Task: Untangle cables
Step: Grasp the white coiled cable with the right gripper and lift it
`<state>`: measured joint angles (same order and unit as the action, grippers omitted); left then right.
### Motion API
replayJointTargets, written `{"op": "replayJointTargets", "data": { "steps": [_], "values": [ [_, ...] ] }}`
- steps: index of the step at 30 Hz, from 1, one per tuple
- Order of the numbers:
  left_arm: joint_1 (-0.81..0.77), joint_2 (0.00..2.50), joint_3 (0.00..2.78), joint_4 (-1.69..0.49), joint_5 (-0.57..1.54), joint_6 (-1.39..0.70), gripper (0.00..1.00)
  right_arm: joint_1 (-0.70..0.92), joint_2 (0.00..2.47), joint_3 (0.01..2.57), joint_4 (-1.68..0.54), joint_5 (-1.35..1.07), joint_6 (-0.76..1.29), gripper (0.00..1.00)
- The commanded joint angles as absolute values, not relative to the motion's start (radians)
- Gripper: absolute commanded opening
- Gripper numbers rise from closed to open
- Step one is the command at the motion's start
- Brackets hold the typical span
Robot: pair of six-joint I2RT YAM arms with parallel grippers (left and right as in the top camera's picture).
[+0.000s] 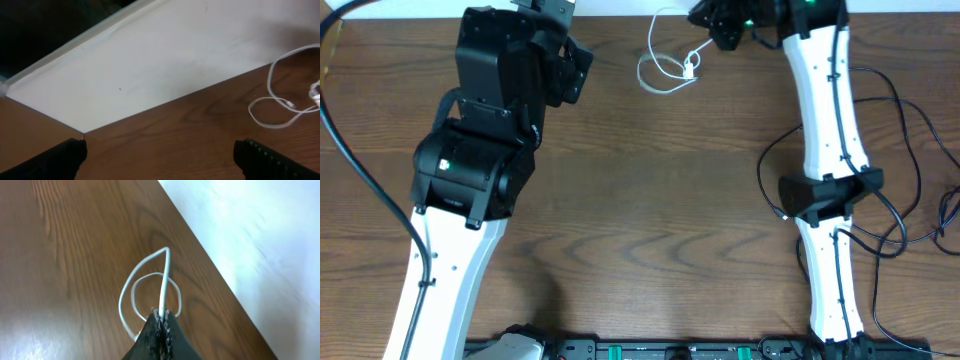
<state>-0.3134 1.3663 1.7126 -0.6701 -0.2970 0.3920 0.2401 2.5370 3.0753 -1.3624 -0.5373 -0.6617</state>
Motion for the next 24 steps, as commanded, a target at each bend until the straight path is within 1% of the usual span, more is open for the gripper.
{"op": "replayJointTargets", "data": {
  "steps": [1,6,8,11,15,24],
  "values": [
    [-0.296,1.4,1.737,-0.669,-0.297,0.379,0.99,0.219,2.409,3.1,-1.399,-0.476,-0.662,0.01],
    [-0.295,1.425,1.737,-0.661,-0.297,0.379,0.99,0.202,2.307,3.1,-1.56,-0.325,-0.663,0.01],
    [-0.295,1.426,1.737,-0.65,-0.297,0.379,0.99,0.19,2.274,3.1,-1.609,-0.305,-0.662,0.01],
    [-0.295,1.426,1.737,-0.643,-0.297,0.379,0.99,0.17,2.236,3.1,-1.644,-0.3,-0.662,0.01],
    [-0.291,1.426,1.737,-0.651,-0.3,0.379,0.99,0.133,2.204,3.1,-1.697,-0.236,-0.658,0.01],
    [-0.291,1.426,1.737,-0.651,-0.268,0.36,0.99,0.044,2.14,3.099,-1.698,-0.209,-0.632,0.01]
  ]
}}
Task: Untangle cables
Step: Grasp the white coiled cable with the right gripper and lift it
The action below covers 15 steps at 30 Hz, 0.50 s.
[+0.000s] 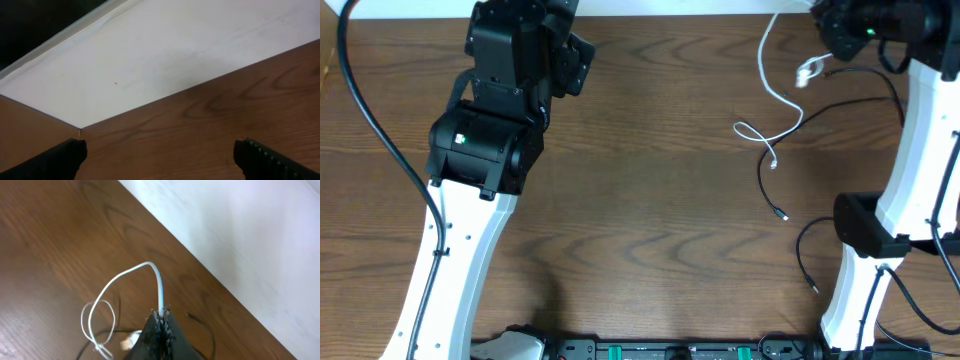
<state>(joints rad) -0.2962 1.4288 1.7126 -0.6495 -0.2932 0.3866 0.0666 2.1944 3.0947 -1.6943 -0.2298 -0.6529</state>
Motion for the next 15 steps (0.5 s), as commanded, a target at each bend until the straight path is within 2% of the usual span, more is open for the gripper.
{"op": "replayJointTargets", "data": {
  "steps": [1,15],
  "values": [
    [-0.291,1.426,1.737,-0.65,-0.26,0.36,0.99,0.036,2.131,3.099,-1.698,-0.209,-0.632,0.01],
    [-0.291,1.456,1.737,-0.646,-0.164,0.345,0.99,-0.149,1.909,2.921,-1.666,-0.178,-0.633,0.01]
  ]
}}
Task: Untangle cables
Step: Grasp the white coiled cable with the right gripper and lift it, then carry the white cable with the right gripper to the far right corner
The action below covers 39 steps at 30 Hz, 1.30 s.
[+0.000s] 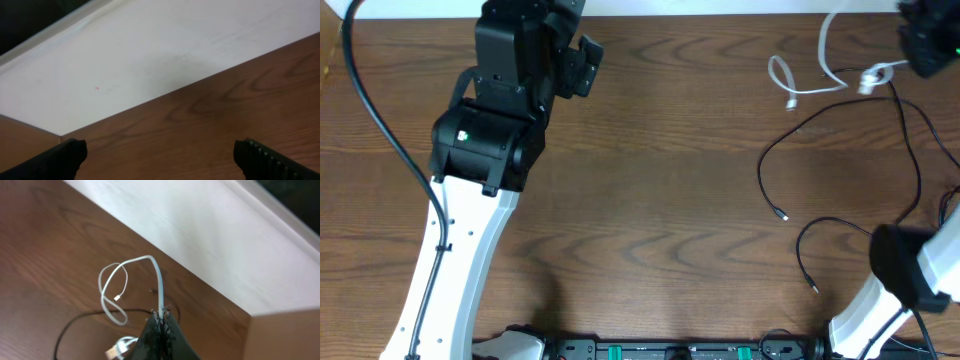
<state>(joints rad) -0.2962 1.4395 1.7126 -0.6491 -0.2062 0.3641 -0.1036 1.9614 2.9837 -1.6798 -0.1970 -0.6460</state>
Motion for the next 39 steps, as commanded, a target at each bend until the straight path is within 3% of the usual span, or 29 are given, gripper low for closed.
{"op": "replayJointTargets", "data": {
  "steps": [1,13,39],
  "values": [
    [-0.291,1.457,1.737,-0.646,-0.165,0.345,0.99,-0.163,1.893,2.898,-1.66,-0.178,-0.634,0.01],
    [-0.291,1.457,1.737,-0.646,-0.165,0.345,0.99,-0.314,1.795,2.765,-1.621,-0.149,-0.644,0.01],
    [-0.291,1.446,1.737,-0.673,-0.165,0.3,0.99,-0.317,2.015,2.589,-1.424,-0.163,-0.612,0.01]
  ]
}}
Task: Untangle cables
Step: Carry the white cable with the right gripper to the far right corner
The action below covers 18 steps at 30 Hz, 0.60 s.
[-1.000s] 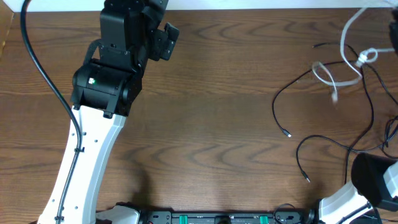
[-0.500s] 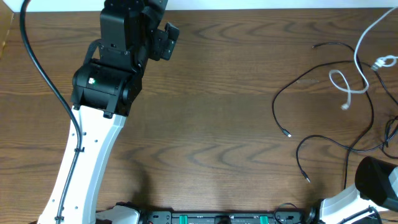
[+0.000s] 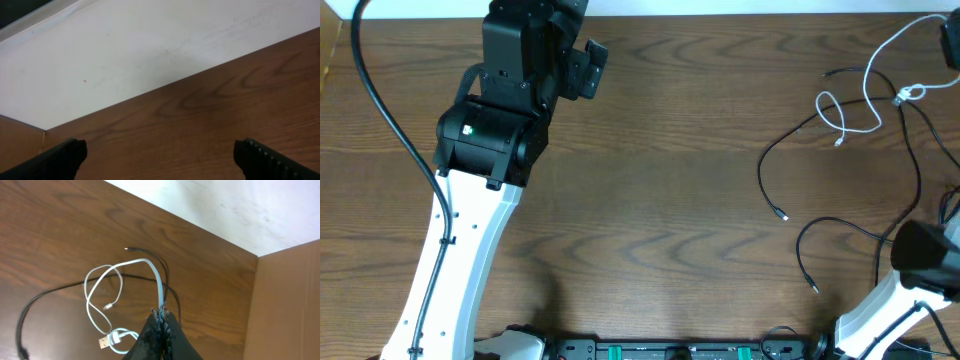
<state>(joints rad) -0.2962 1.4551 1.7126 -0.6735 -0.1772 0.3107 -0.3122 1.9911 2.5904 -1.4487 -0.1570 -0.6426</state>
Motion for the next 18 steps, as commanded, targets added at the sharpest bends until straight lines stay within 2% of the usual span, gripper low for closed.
{"op": "replayJointTargets", "data": {
  "steps": [1,7,18],
  "values": [
    [-0.291,1.446,1.737,-0.673,-0.165,0.3,0.99,-0.316,2.024,2.589,-1.411,-0.164,-0.605,0.01],
    [-0.291,1.445,1.737,-0.691,-0.164,0.274,0.99,-0.314,2.073,2.589,-1.312,-0.031,-0.527,0.01],
    [-0.3,1.443,1.737,-0.691,-0.085,0.251,0.98,-0.263,2.079,2.589,-1.1,-0.04,-0.503,0.01]
  ]
}}
